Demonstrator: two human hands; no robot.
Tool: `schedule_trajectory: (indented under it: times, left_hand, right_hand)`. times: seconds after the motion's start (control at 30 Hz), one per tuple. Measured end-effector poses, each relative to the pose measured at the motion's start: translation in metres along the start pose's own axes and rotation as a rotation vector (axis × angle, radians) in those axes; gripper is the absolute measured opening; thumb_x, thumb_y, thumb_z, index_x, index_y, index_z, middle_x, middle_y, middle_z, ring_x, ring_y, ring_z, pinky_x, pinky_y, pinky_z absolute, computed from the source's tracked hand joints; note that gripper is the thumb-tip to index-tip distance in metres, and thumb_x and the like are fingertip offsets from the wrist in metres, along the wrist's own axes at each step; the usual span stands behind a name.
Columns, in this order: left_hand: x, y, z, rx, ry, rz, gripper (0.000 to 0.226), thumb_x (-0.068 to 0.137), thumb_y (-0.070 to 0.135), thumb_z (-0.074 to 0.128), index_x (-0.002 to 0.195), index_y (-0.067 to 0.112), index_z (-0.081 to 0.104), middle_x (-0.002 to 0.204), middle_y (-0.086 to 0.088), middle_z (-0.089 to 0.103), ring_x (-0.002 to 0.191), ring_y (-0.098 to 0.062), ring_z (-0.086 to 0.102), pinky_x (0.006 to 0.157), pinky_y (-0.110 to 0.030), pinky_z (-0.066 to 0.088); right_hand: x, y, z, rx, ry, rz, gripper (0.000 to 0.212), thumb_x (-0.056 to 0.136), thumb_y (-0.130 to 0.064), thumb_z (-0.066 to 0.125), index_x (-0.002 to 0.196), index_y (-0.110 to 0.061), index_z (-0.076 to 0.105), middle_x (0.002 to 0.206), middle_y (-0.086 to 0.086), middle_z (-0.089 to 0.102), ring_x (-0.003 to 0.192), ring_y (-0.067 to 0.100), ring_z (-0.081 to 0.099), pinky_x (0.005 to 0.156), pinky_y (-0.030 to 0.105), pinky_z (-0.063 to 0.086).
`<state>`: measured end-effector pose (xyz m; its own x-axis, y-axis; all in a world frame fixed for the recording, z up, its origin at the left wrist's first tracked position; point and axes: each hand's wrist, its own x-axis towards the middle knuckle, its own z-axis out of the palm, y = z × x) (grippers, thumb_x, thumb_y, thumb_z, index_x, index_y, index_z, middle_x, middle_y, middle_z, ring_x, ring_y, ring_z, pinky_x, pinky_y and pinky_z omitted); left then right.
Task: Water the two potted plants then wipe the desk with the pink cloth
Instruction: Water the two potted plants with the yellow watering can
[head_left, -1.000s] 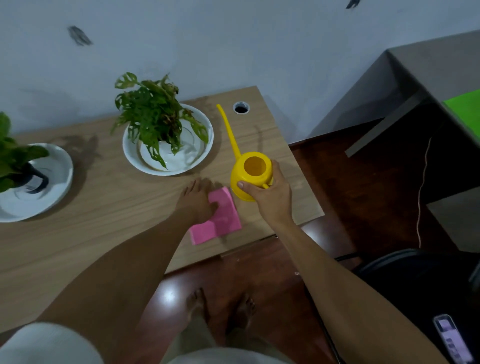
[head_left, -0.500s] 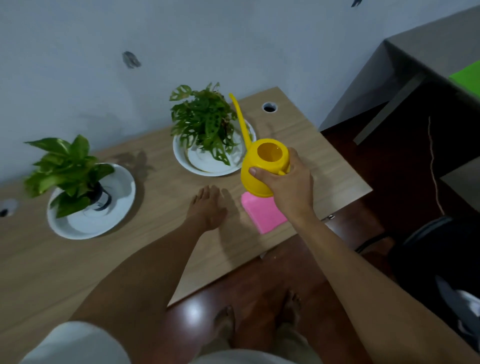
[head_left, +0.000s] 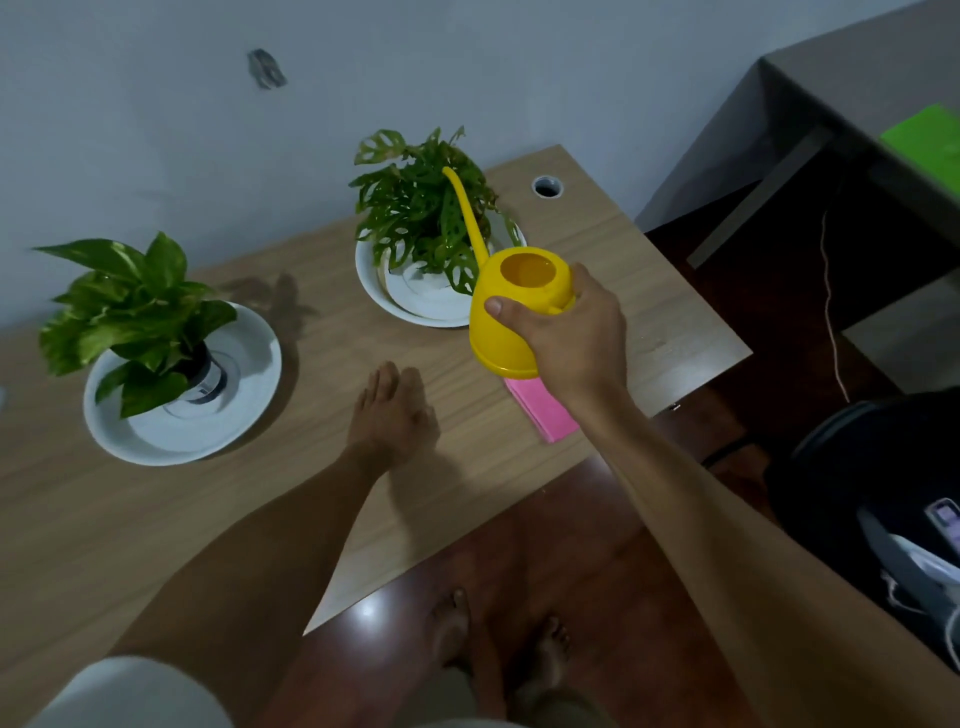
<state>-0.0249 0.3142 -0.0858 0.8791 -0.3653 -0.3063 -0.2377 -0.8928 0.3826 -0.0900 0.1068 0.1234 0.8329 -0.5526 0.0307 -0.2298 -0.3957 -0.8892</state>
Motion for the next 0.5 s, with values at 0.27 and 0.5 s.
schedule_trajectory:
  times: [0.27, 0.5]
  left_hand:
    - [-0.004, -0.005, 0.023, -0.031, 0.059, -0.006, 0.069, 0.102, 0.043, 0.040, 0.163, 0.019, 0.017, 0.172, -0.023, 0.006, 0.161, -0.039, 0.003, 0.129, -0.053, 0.006]
    - [-0.003, -0.011, 0.027, -0.039, 0.049, 0.005, 0.071, 0.104, 0.045, 0.036, 0.166, 0.021, 0.013, 0.173, -0.020, -0.001, 0.162, -0.035, -0.004, 0.130, -0.050, 0.001]
  right_hand:
    - [0.001, -0.017, 0.008, -0.156, 0.034, -0.001, 0.063, 0.076, -0.055, 0.088, 0.118, -0.012, 0.070, 0.114, 0.002, 0.073, 0.105, 0.022, 0.067, 0.089, 0.035, 0.054]
    - [0.002, -0.030, 0.009, -0.198, 0.028, 0.018, 0.061, 0.075, -0.056, 0.088, 0.111, -0.010, 0.072, 0.109, 0.007, 0.074, 0.101, 0.026, 0.069, 0.087, 0.038, 0.055]
